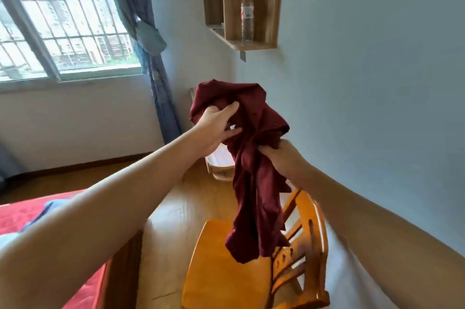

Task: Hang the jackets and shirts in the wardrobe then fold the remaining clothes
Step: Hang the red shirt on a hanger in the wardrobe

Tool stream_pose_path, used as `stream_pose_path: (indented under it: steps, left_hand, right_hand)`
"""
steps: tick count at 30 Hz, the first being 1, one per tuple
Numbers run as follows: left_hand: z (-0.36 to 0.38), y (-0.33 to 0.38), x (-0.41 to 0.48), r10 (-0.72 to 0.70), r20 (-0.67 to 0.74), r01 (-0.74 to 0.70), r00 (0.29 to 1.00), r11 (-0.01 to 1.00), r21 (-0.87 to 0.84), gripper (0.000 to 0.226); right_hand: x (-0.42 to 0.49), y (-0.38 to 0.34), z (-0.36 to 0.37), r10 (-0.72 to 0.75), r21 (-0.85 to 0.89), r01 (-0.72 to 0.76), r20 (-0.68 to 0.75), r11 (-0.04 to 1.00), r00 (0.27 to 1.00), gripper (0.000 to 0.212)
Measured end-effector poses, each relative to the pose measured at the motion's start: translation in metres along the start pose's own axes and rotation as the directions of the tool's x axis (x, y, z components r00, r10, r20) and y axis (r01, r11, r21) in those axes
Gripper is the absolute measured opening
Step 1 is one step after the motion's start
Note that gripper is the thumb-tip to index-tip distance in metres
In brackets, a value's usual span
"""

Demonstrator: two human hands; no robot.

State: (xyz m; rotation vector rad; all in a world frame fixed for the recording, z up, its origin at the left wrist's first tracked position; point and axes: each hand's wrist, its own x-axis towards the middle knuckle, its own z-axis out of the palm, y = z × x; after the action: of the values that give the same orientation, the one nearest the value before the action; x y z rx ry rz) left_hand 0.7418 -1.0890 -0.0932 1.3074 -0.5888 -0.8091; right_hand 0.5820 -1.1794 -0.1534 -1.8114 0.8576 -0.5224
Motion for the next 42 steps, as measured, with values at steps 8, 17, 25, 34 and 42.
stream_pose_path:
  steps: [8, 17, 25, 34, 42]
  left_hand:
    - [-0.127, -0.046, -0.122, 0.112, -0.002, -0.089, 0.994, 0.805, 0.587, 0.019]
    - [-0.195, -0.049, -0.237, 0.216, -0.342, -0.003, 0.914, 0.849, 0.529, 0.011]
    - [-0.34, -0.009, -0.384, 0.279, -0.716, -0.031, 0.64, 0.941, 0.338, 0.021]
    - [-0.441, 0.037, -0.53, 0.338, -0.734, 0.15, 0.589, 0.847, 0.51, 0.031]
    - [-0.475, 0.04, -0.631, 0.42, -0.737, 0.295, 0.53, 0.723, 0.624, 0.031]
  right_hand:
    - [-0.008, -0.119, 0.097, -0.286, 0.049, 0.291, -0.084, 0.956, 0.954, 0.015]
    - [-0.083, -0.204, 0.255, -0.027, 0.511, -0.104, 0.243, 0.854, 0.97, 0.017]
    - [-0.145, -0.224, 0.344, -0.388, -0.044, 0.413, 0.264, 0.91, 0.883, 0.031]
    - [-0.241, -0.264, 0.438, -0.024, 0.26, -0.193, 0.652, 0.946, 0.758, 0.006]
    - [-0.34, -0.322, 0.494, -0.166, 0.507, -0.435, 0.771, 0.744, 0.614, 0.029]
